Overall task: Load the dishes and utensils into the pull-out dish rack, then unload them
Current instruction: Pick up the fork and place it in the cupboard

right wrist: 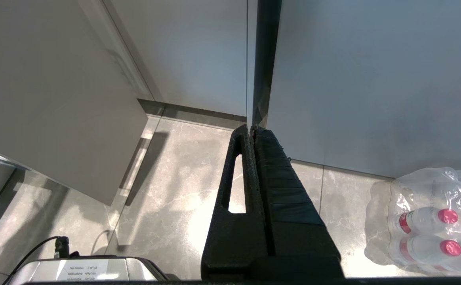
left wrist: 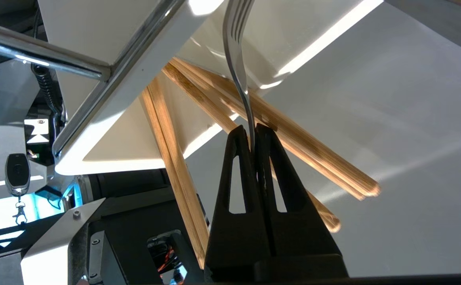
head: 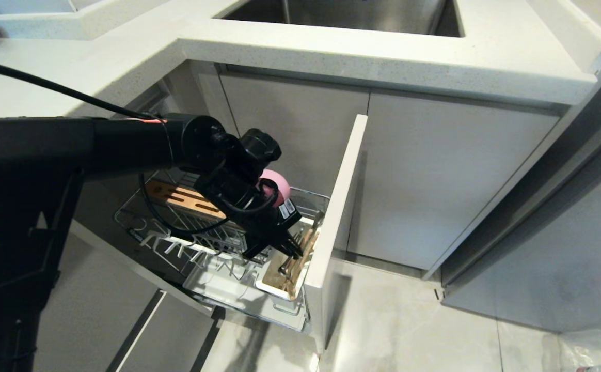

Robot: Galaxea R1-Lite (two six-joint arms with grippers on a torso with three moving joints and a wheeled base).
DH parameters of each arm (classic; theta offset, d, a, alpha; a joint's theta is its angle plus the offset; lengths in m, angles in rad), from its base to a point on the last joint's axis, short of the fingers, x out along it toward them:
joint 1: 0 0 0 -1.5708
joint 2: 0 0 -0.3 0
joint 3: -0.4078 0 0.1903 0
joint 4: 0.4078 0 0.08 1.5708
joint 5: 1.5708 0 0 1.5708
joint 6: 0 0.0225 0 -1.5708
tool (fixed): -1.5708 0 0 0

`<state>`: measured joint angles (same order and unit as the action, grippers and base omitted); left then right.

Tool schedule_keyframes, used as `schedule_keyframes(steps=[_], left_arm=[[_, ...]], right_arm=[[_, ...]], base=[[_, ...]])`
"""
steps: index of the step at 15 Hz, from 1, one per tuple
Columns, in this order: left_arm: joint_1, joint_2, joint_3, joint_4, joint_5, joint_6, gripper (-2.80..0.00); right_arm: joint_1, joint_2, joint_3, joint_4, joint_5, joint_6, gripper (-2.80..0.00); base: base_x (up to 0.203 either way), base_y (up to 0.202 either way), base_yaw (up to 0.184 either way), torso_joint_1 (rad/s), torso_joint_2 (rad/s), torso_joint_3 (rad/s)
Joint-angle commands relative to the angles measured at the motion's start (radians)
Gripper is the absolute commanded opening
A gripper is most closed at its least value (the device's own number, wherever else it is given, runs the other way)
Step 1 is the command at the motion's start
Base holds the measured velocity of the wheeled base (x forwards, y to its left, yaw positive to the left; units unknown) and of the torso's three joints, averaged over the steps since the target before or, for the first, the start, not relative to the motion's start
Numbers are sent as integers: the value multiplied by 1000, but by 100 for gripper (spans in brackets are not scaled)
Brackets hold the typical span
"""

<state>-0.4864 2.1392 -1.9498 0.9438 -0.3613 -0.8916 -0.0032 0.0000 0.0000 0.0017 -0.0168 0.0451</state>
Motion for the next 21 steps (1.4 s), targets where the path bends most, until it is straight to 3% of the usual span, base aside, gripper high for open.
schedule_keyframes(steps=[1,13,21], left_arm=[[0,10,0,3,-1,-6,-280],[-14,-117,2,15,2,-78,-280],[-12,-94,0,18,1,-103,-280]], right_arm=[[0,0,2,0,0,1,-280],[0,0,2,0,0,-1,-280],[0,0,2,0,0,0,-280]], base=[[0,0,0,0,0,0],[0,0,0,0,0,0],[0,0,0,0,0,0]])
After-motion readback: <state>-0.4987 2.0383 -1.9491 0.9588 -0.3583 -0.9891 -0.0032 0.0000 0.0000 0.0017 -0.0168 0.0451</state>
